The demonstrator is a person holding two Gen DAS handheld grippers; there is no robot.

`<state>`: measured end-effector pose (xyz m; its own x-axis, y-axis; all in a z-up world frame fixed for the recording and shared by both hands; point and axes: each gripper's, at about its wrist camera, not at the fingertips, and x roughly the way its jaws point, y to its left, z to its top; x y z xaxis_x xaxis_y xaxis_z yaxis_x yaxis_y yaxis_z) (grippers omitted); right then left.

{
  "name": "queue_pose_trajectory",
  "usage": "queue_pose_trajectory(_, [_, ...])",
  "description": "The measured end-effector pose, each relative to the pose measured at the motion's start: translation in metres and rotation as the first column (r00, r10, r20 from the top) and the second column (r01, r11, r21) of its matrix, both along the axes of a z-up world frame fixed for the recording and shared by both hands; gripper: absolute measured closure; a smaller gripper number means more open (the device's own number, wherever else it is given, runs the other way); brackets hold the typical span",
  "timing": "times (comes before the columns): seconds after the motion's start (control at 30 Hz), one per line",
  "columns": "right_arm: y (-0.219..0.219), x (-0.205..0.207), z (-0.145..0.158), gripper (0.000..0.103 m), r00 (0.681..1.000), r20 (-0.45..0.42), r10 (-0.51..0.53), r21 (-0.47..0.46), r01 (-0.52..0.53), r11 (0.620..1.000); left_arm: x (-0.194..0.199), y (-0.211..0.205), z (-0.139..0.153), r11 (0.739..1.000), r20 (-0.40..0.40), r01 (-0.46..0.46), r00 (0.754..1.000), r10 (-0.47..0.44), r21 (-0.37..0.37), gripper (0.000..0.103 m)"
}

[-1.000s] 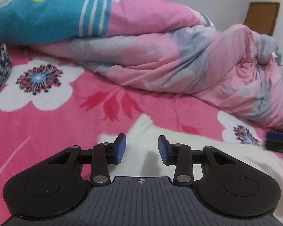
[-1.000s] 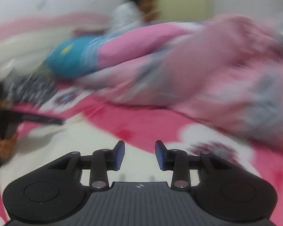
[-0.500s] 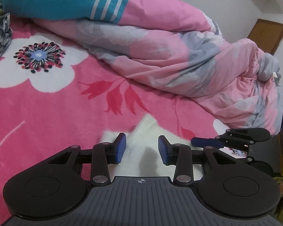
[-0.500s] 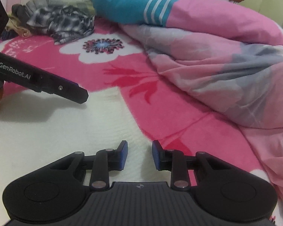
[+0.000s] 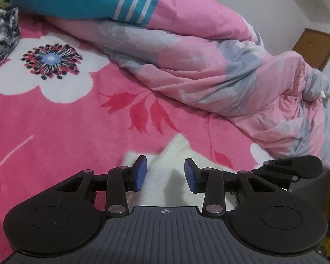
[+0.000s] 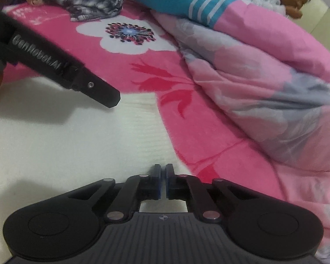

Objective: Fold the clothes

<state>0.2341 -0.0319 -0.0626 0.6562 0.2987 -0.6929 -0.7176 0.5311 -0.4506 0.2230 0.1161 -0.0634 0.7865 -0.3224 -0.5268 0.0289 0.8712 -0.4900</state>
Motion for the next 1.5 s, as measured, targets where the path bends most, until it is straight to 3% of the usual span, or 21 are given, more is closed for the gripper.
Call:
queue_pose_trajectory(0.3, [0.005, -0.006, 0.008, 0.102, 0.981, 0.184, -0.065, 0.027, 0.061, 0.998, -0.001, -0.001, 0.006, 1.000, -0.014, 0.001, 1.000, -0.001, 0.018, 0.066])
queue_pose_trajectory(0.53, [0.011, 0.012, -0.019, 0.102, 0.985, 0.155, -0.076, 0.008, 0.076, 0.997, 0.000, -0.013, 0.003, 0.993, -0.021, 0.005, 1.000, -0.003, 0.115, 0.065])
queue_pose_trajectory(0.63, [0.004, 0.023, -0.014, 0.102, 0.985, 0.110, -0.131, 0.081, 0.123, 0.989, -0.001, -0.018, 0.002, 0.987, -0.010, 0.005, 1.000, -0.004, 0.159, 0.065])
queue_pose_trajectory(0.7, [-0.017, 0.038, 0.003, 0.100, 0.971, 0.044, -0.235, 0.201, 0.222, 0.954, -0.002, -0.021, 0.002, 0.984, -0.002, 0.003, 1.000, -0.003, 0.175, 0.065])
queue_pose_trajectory(0.77, [-0.049, 0.051, 0.025, 0.100, 0.938, -0.032, -0.346, 0.335, 0.336, 0.880, -0.003, -0.020, 0.002, 0.985, 0.000, 0.003, 1.000, -0.003, 0.173, 0.065])
queue_pose_trajectory(0.87, [-0.112, 0.048, 0.062, 0.100, 0.892, -0.049, -0.450, 0.471, 0.418, 0.777, -0.003, -0.019, 0.001, 0.986, 0.000, 0.003, 1.000, -0.003, 0.169, 0.065])
queue_pose_trajectory(0.9, [-0.128, 0.044, 0.069, 0.098, 0.889, -0.045, -0.455, 0.471, 0.421, 0.775, -0.003, -0.020, 0.001, 0.985, 0.001, 0.002, 1.000, -0.002, 0.172, 0.065])
queue_pose_trajectory(1.0, [-0.174, 0.030, 0.085, 0.092, 0.889, -0.037, -0.456, 0.456, 0.421, 0.784, -0.003, -0.021, 0.002, 0.983, 0.003, 0.001, 1.000, -0.002, 0.182, 0.065])
queue_pose_trajectory(1.1, [-0.183, 0.012, 0.075, 0.072, 0.933, -0.046, -0.357, 0.358, 0.349, 0.866, -0.003, -0.023, 0.002, 0.981, 0.009, -0.001, 1.000, 0.000, 0.195, 0.065])
queue_pose_trajectory(1.2, [-0.166, -0.002, 0.053, 0.070, 0.973, -0.027, -0.229, 0.222, 0.229, 0.948, -0.004, -0.024, 0.001, 0.980, 0.011, -0.002, 1.000, 0.000, 0.199, 0.065])
queue_pose_trajectory(1.27, [-0.150, -0.006, 0.038, 0.070, 0.989, -0.006, -0.145, 0.133, 0.145, 0.980, -0.004, -0.024, 0.001, 0.979, 0.013, -0.002, 1.000, -0.001, 0.203, 0.065])
queue_pose_trajectory(1.5, [-0.117, -0.002, 0.011, 0.075, 0.999, 0.003, 0.044, -0.058, -0.044, 0.997, -0.004, -0.025, 0.000, 0.979, 0.016, -0.001, 1.000, -0.003, 0.206, 0.065])
